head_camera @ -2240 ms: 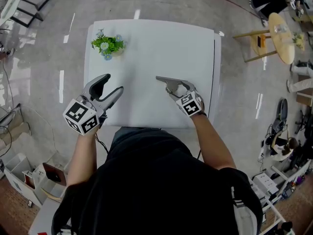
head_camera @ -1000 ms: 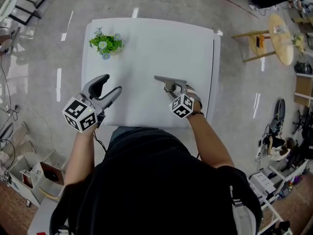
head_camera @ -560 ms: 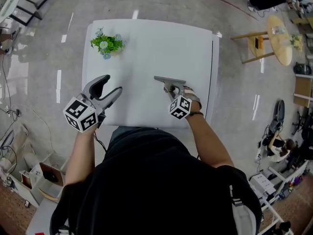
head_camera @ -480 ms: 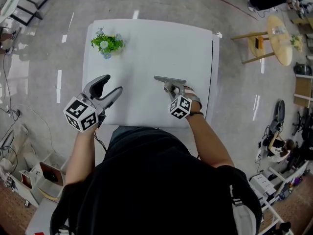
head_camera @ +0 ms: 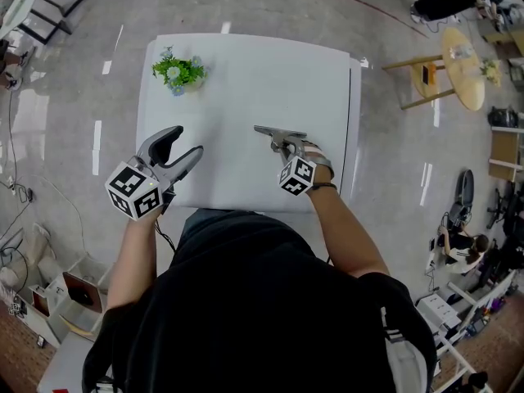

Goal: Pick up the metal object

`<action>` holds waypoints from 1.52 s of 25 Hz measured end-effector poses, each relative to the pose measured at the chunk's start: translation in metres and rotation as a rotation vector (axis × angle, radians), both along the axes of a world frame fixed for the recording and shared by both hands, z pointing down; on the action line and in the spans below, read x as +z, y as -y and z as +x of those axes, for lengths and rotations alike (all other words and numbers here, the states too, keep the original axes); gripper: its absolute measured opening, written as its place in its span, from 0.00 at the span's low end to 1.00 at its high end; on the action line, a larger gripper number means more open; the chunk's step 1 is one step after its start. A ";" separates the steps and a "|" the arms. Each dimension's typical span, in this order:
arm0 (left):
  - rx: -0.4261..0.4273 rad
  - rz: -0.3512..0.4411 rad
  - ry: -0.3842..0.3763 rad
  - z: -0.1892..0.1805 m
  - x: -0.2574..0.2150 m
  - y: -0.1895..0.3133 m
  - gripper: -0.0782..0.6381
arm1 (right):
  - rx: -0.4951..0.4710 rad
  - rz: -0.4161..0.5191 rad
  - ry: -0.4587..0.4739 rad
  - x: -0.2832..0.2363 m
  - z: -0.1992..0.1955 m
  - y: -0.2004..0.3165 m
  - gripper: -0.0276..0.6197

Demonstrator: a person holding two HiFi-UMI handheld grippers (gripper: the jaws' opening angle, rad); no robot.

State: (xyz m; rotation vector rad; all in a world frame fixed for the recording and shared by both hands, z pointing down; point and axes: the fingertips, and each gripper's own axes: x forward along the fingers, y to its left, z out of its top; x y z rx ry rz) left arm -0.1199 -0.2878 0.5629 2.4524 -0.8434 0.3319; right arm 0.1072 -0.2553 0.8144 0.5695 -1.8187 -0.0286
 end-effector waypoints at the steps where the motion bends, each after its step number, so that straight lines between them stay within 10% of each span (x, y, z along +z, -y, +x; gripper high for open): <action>1: -0.001 0.001 -0.001 0.000 -0.001 -0.001 0.48 | -0.004 0.004 -0.005 -0.001 0.000 0.000 0.21; 38: -0.022 0.054 -0.010 0.002 -0.030 -0.063 0.48 | 0.039 0.063 -0.006 -0.035 0.023 -0.034 0.09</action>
